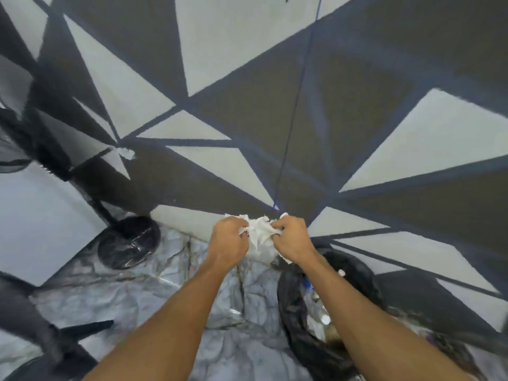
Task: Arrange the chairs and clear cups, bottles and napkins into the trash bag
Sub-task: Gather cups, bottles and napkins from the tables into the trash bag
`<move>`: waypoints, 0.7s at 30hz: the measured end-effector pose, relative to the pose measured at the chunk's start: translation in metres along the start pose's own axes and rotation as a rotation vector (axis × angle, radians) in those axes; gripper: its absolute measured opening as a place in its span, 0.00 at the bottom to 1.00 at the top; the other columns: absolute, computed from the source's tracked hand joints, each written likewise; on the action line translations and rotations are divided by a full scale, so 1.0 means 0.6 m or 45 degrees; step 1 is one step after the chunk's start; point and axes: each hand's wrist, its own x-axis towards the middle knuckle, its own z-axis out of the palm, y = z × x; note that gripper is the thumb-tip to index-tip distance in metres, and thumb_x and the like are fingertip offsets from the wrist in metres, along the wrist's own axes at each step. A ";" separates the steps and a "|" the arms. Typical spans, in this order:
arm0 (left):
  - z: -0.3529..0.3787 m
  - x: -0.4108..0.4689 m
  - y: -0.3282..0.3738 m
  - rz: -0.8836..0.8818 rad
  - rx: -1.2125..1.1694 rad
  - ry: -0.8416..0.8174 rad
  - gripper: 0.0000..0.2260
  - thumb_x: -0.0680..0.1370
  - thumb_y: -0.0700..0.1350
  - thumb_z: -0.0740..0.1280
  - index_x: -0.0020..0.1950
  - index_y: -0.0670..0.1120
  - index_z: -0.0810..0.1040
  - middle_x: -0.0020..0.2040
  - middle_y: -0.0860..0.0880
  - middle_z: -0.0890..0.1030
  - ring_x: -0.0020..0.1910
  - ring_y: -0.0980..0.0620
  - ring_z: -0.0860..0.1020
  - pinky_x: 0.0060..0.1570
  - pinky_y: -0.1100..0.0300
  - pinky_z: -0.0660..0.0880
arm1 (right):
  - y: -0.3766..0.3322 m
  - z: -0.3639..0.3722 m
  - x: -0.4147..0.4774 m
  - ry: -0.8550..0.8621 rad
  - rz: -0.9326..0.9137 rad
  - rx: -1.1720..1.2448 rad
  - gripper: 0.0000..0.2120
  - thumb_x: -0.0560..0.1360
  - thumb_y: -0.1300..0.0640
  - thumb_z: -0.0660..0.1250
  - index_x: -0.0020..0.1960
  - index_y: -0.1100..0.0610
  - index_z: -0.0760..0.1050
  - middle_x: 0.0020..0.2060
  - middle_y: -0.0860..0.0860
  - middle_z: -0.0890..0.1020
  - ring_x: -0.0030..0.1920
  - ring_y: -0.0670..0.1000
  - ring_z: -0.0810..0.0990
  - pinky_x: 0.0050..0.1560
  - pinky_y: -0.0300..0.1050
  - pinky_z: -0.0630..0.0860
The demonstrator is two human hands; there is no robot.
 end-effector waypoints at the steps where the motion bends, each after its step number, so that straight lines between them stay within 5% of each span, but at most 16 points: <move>1: 0.024 0.016 0.015 0.050 -0.022 -0.032 0.08 0.65 0.39 0.65 0.35 0.40 0.83 0.36 0.40 0.84 0.36 0.38 0.81 0.37 0.53 0.77 | 0.026 -0.019 0.002 0.031 0.037 -0.009 0.17 0.65 0.58 0.64 0.51 0.55 0.85 0.41 0.49 0.80 0.44 0.52 0.78 0.46 0.33 0.68; 4: 0.098 0.051 0.055 0.177 -0.100 -0.137 0.08 0.65 0.37 0.66 0.37 0.39 0.85 0.37 0.41 0.85 0.37 0.39 0.83 0.42 0.48 0.82 | 0.097 -0.072 -0.006 0.156 0.166 -0.004 0.15 0.69 0.64 0.67 0.54 0.57 0.85 0.48 0.53 0.84 0.49 0.51 0.80 0.50 0.28 0.65; 8: 0.193 0.079 0.102 0.182 -0.146 -0.306 0.09 0.70 0.35 0.68 0.45 0.40 0.86 0.46 0.41 0.86 0.48 0.40 0.82 0.54 0.51 0.78 | 0.193 -0.118 -0.031 0.262 0.373 0.018 0.11 0.68 0.67 0.67 0.48 0.62 0.85 0.42 0.55 0.86 0.42 0.52 0.80 0.43 0.35 0.71; 10: 0.243 0.086 0.120 0.196 -0.142 -0.392 0.10 0.71 0.34 0.68 0.48 0.41 0.86 0.48 0.42 0.86 0.50 0.41 0.82 0.56 0.54 0.77 | 0.243 -0.124 -0.042 0.280 0.476 0.040 0.11 0.68 0.66 0.68 0.48 0.64 0.84 0.45 0.58 0.86 0.47 0.57 0.82 0.49 0.40 0.76; 13: 0.312 0.093 0.145 0.181 -0.098 -0.520 0.11 0.73 0.37 0.69 0.53 0.43 0.86 0.53 0.44 0.85 0.54 0.44 0.81 0.59 0.57 0.75 | 0.307 -0.132 -0.052 0.270 0.588 0.088 0.13 0.69 0.66 0.70 0.53 0.62 0.84 0.50 0.55 0.85 0.54 0.54 0.82 0.55 0.34 0.70; 21: 0.482 0.122 0.199 0.032 0.013 -0.764 0.14 0.73 0.38 0.71 0.58 0.45 0.84 0.59 0.45 0.83 0.56 0.46 0.80 0.59 0.58 0.76 | 0.482 -0.128 -0.019 0.141 0.824 0.230 0.12 0.72 0.65 0.69 0.55 0.63 0.83 0.42 0.50 0.82 0.43 0.49 0.78 0.45 0.30 0.68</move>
